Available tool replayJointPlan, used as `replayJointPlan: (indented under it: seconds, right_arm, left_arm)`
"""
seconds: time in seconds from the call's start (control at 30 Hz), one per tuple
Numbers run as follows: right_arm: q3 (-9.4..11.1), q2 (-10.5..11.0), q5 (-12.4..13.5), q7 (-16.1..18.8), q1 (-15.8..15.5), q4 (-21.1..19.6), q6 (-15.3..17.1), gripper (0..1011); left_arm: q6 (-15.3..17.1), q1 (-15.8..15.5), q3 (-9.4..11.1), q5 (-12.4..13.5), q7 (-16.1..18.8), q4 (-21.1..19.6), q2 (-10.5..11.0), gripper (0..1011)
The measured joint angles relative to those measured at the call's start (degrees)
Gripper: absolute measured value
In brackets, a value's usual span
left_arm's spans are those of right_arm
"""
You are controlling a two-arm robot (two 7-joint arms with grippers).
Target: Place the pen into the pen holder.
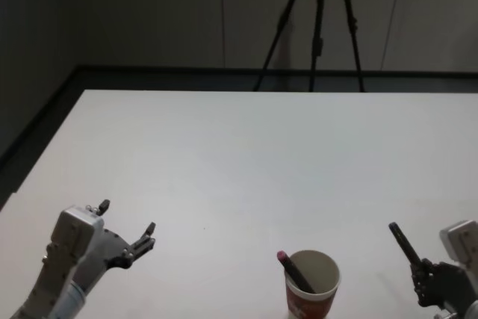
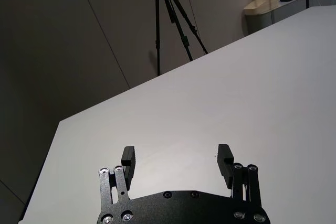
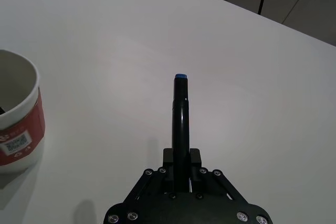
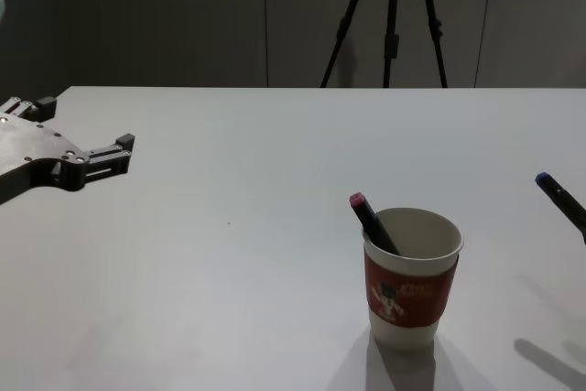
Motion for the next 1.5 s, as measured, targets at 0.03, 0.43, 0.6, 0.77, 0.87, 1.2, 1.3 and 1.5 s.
replayJointPlan:
  seconds: [0.03,0.43,0.6,0.77,0.87,1.2,1.3,1.5]
  right_arm:
    - [-0.2,0.1,0.1,0.1,0.0,-0.1,-0.6,174]
    - [-2.7,1.5,1.1,1.4,0.8,-0.6,-8.3,174]
    - [-3.9,1.7,1.6,1.7,1.7,0.1,-11.1,174]
    - [-5.3,1.7,1.9,2.1,2.6,0.9,-13.5,174]
    - [-5.9,1.7,2.0,2.4,3.0,1.1,-14.5,174]
    - [-8.2,1.6,3.0,3.3,4.1,1.6,-18.1,174]
    - [-8.5,1.6,3.1,3.3,4.3,1.8,-19.0,174]
    - [-9.4,1.5,3.3,3.3,4.8,2.5,-21.5,174]
  left_arm:
    - [0.0,0.0,0.0,0.0,0.0,0.0,0.0,1001]
    - [0.0,0.0,0.0,0.0,0.0,0.0,0.0,1001]
    - [0.0,0.0,0.0,0.0,0.0,0.0,0.0,1001]
    - [0.0,0.0,0.0,0.0,0.0,0.0,0.0,1001]
    - [0.0,0.0,0.0,0.0,0.0,0.0,0.0,1001]
    - [0.0,0.0,0.0,0.0,0.0,0.0,0.0,1001]
    - [0.0,0.0,0.0,0.0,0.0,0.0,0.0,1001]
    - [0.0,0.0,0.0,0.0,0.0,0.0,0.0,1001]
